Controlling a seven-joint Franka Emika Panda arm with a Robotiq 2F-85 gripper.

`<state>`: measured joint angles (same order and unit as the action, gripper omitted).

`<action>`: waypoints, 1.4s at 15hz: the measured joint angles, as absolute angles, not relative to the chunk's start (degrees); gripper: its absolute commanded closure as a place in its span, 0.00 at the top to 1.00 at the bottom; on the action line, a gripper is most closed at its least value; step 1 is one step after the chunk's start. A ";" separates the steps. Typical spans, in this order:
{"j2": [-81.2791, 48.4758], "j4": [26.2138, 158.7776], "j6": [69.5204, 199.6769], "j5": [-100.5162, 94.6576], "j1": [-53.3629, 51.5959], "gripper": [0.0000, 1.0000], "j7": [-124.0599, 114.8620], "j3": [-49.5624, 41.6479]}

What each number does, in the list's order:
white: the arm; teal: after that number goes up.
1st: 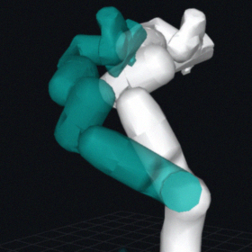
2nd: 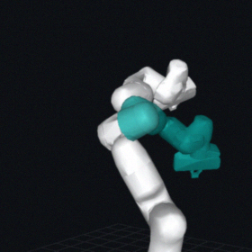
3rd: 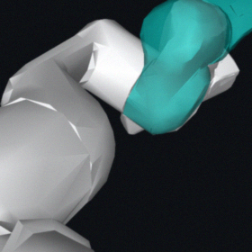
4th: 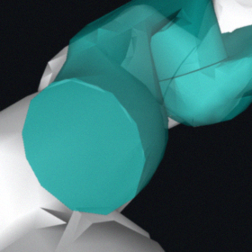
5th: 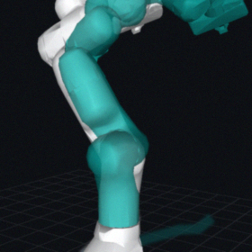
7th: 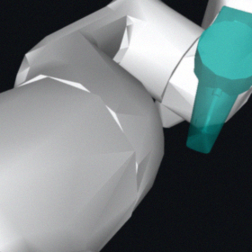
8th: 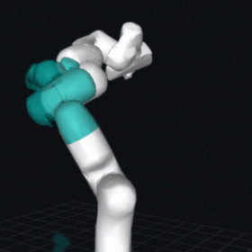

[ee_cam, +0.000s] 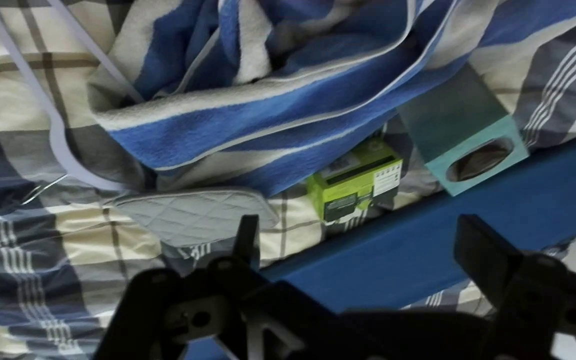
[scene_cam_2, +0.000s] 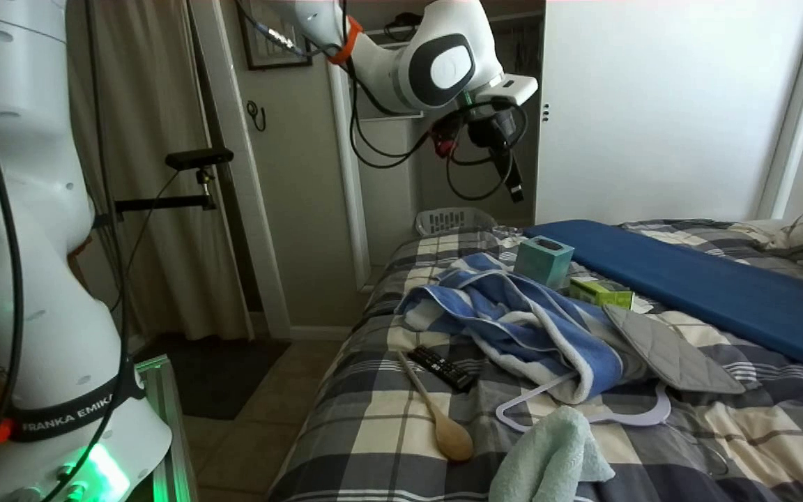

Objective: Move the light blue towel to the right

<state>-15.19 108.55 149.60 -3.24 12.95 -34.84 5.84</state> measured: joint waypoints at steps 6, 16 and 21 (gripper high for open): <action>-14.43 105.48 129.44 9.78 16.30 1.00 -14.43 7.26; -11.65 101.13 107.90 -10.66 4.85 1.00 -15.38 -1.54; -8.16 105.39 118.23 -13.39 0.49 1.00 -16.46 -1.19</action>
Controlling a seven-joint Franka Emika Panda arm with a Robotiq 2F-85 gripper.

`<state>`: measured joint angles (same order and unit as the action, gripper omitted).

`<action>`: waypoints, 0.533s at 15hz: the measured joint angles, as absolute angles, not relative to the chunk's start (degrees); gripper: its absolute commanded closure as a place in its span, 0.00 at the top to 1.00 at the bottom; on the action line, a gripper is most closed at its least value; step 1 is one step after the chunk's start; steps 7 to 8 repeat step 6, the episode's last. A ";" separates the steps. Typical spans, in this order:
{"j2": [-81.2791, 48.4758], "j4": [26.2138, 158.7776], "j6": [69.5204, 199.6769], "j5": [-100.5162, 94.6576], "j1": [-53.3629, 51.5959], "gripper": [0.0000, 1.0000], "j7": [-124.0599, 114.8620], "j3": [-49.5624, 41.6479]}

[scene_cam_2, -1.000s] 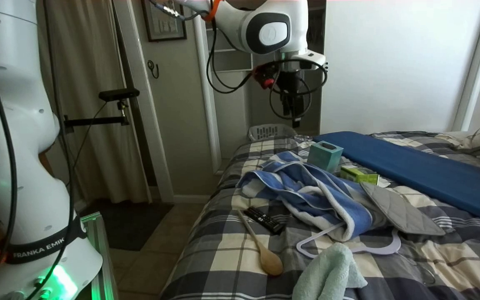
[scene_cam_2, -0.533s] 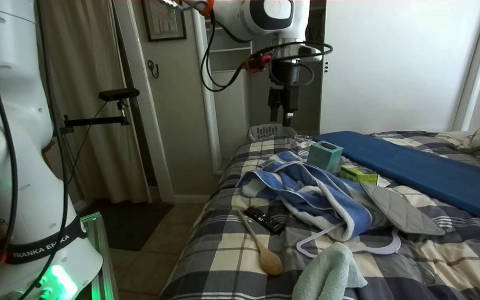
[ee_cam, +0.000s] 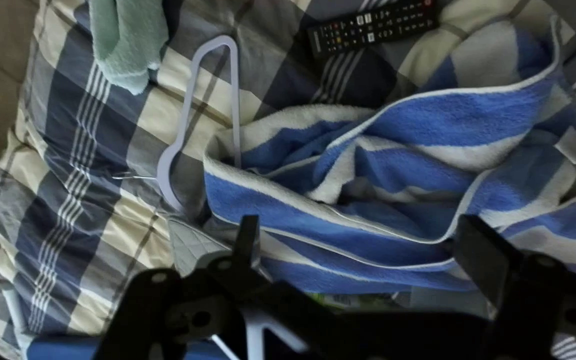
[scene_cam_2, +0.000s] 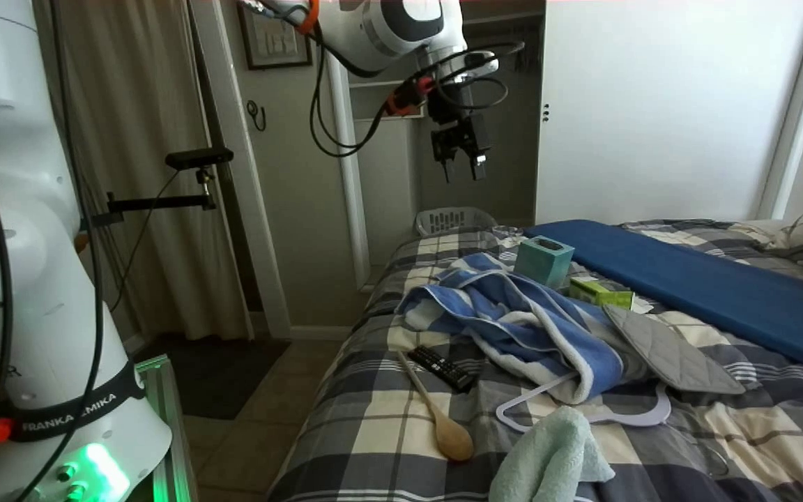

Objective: Move the light blue towel to the right

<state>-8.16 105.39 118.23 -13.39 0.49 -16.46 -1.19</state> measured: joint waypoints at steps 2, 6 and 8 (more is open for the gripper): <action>-7.43 106.67 120.20 -13.24 0.17 1.00 -16.46 -1.08; -7.10 107.27 120.81 -13.22 0.26 1.00 -16.46 -1.10; -7.10 107.27 120.81 -13.22 0.26 1.00 -16.46 -1.10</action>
